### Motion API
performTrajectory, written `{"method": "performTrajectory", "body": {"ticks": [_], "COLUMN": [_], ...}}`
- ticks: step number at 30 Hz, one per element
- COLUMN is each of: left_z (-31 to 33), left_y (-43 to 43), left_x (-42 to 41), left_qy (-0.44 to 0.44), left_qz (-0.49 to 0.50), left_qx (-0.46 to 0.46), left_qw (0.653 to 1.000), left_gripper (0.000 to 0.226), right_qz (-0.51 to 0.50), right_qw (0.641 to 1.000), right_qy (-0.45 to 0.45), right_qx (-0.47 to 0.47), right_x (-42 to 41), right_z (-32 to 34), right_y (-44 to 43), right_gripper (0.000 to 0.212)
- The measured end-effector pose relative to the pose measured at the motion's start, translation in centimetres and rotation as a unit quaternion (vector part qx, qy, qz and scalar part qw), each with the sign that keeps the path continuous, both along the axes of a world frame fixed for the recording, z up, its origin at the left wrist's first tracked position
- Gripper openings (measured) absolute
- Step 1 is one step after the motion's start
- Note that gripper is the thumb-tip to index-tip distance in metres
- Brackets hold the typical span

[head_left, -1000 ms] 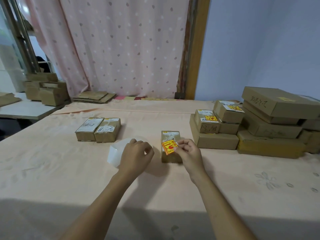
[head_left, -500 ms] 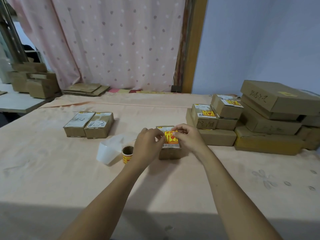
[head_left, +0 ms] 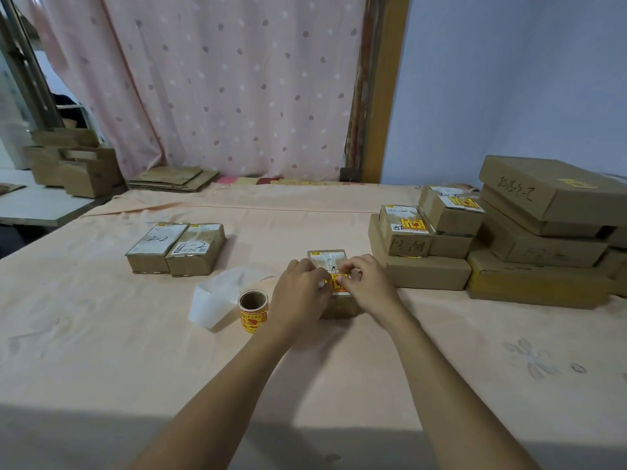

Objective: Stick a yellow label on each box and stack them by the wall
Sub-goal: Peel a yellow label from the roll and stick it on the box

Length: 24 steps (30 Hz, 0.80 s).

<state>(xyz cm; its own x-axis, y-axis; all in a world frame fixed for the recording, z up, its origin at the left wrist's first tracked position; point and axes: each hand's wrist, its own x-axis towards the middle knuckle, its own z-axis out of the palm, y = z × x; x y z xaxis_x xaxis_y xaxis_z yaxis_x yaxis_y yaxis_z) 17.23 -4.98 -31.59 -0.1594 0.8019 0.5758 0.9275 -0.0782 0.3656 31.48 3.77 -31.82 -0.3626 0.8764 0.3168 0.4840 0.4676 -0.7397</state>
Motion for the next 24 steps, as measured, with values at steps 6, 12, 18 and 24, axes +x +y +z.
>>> {"method": "performTrajectory", "body": {"ticks": [6, 12, 18, 24], "left_z": [-0.5, -0.4, 0.6, 2.2], "left_y": [0.5, 0.0, -0.5, -0.9], "left_x": [-0.2, 0.3, 0.9, 1.8], "left_qy": [0.021, -0.023, 0.077, 0.068], "left_qz": [0.0, 0.026, 0.075, 0.07], "left_qx": [0.005, -0.035, -0.107, -0.161], "left_qw": [1.0, 0.999, 0.988, 0.982], "left_gripper": [0.016, 0.019, 0.015, 0.015], "right_qz": [-0.016, -0.04, -0.082, -0.043], "right_qw": [1.0, 0.998, 0.983, 0.978], "right_qy": [0.002, 0.047, 0.094, 0.105], "right_qx": [0.014, -0.006, -0.137, -0.176], "right_x": [0.5, 0.6, 1.3, 2.1], "right_z": [-0.8, -1.1, -1.6, -1.4], "right_y": [-0.5, -1.5, -2.3, -3.6], "right_gripper": [0.007, 0.016, 0.019, 0.024]}}
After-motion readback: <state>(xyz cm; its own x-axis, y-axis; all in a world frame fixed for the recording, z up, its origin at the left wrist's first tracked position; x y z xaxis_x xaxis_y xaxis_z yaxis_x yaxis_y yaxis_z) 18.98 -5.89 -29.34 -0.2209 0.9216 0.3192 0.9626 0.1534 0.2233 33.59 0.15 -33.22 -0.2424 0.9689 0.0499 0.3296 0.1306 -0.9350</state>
